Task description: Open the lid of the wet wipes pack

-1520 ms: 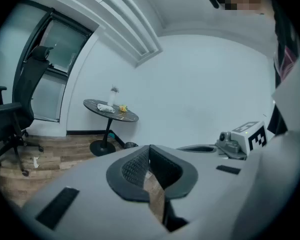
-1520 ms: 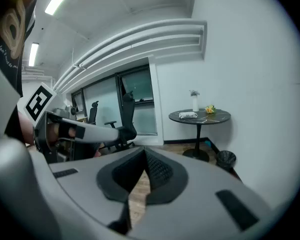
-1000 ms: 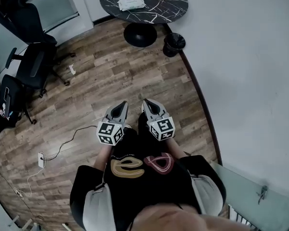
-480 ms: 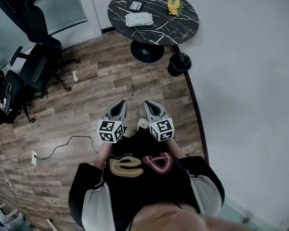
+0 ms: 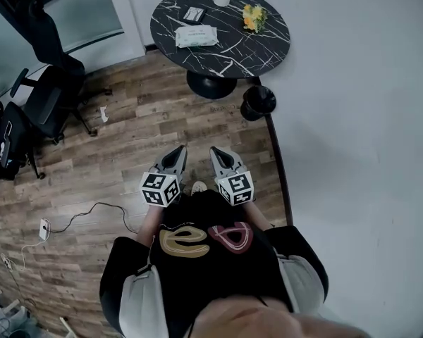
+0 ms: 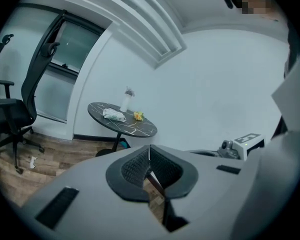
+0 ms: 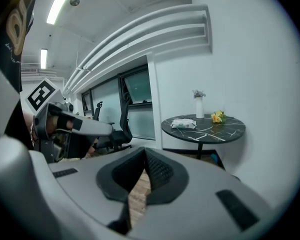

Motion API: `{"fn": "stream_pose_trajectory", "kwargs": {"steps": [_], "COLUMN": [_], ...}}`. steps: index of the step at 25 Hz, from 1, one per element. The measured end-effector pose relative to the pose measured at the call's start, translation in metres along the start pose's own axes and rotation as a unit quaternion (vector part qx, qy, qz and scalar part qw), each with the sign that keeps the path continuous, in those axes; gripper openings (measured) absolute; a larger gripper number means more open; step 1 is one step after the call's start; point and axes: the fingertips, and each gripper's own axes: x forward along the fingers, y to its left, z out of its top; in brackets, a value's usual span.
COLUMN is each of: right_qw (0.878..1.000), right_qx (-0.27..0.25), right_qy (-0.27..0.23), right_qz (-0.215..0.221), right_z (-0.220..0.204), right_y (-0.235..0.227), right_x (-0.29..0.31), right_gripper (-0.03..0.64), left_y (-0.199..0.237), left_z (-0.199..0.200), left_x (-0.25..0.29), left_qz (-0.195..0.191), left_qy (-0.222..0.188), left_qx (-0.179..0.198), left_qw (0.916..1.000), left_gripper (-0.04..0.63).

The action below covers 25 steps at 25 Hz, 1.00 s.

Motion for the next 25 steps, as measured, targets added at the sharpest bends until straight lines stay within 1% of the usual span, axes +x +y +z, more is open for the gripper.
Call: {"fn": "stream_pose_trajectory", "kwargs": {"steps": [6, 9, 12, 15, 20, 25], "right_qw": [1.000, 1.000, 1.000, 0.999, 0.998, 0.996], "right_qx": [-0.007, -0.003, -0.002, 0.003, 0.009, 0.024], "right_qy": [0.021, 0.023, 0.020, 0.022, 0.031, 0.047], "right_qz": [-0.006, -0.010, -0.024, -0.035, -0.050, -0.071], "right_z": [-0.005, -0.004, -0.003, -0.001, 0.001, 0.002], "right_y": [-0.012, -0.015, -0.020, -0.026, -0.034, -0.044], "right_x": [-0.002, -0.002, 0.002, 0.006, 0.029, 0.063], "right_gripper": [0.011, 0.011, 0.011, 0.011, 0.011, 0.011], "left_y": [-0.005, -0.005, -0.002, 0.002, 0.020, 0.052], "left_z": [-0.002, -0.001, 0.001, 0.002, 0.010, 0.027], "left_x": [0.015, 0.021, 0.027, 0.036, 0.055, 0.076], "left_qz": [-0.005, -0.010, -0.021, -0.034, -0.048, -0.056], "left_qy": [0.008, 0.012, 0.016, 0.018, 0.031, 0.045], "left_qx": [0.001, 0.013, 0.023, 0.021, 0.047, 0.046], "left_qw": [1.0000, 0.9998, 0.9994, 0.9990, 0.9973, 0.9963], "left_gripper": [0.018, 0.018, 0.018, 0.018, 0.018, 0.018]}}
